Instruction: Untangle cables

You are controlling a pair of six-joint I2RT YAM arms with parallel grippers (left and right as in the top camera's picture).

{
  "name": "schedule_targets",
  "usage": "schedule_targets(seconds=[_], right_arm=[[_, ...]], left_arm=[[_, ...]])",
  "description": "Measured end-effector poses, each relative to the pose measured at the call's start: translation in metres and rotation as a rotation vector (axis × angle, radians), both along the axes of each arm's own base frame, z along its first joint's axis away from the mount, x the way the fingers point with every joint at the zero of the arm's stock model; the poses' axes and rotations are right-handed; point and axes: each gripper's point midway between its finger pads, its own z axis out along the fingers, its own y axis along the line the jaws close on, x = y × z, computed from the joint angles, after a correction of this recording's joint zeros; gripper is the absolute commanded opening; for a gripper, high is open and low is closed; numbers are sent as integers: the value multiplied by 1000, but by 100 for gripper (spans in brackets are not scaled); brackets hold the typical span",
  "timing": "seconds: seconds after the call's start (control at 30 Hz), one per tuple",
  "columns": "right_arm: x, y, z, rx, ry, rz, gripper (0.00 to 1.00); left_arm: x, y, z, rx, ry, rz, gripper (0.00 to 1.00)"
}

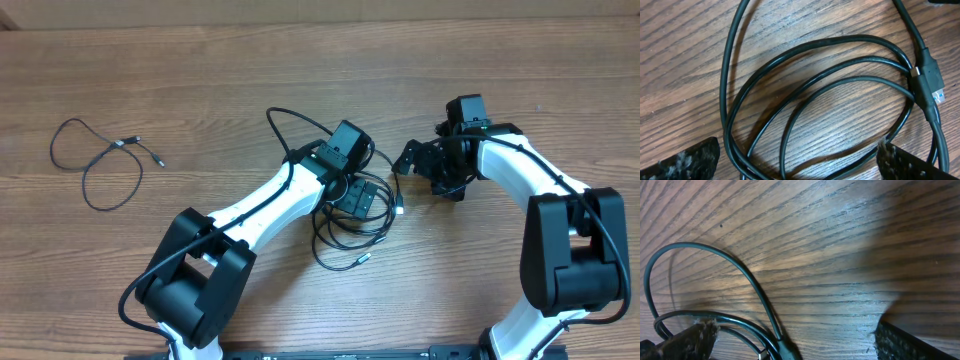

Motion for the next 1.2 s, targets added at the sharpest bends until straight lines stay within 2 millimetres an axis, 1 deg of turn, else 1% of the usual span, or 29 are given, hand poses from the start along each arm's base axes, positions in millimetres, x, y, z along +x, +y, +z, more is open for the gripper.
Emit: schedule_targets(seconds=[0.43,0.63,0.9,1.1,1.13,1.2], right_arm=[[0,0,0,0,0,0,100],[0,0,0,0,0,0,100],[0,0,0,0,-1,0,100],[0,0,0,0,-1,0,100],[0,0,0,0,0,0,100],[0,0,0,0,-1,0,100]], left_arm=[[6,7,0,19,-15,20,100],[6,7,0,16,-14,29,100],[1,11,-9,11,5,72,100],[5,8,-8,-3,-11,77,100],[5,8,-8,-3,-10,77,98],[5,8,-8,-3,-10,78,88]])
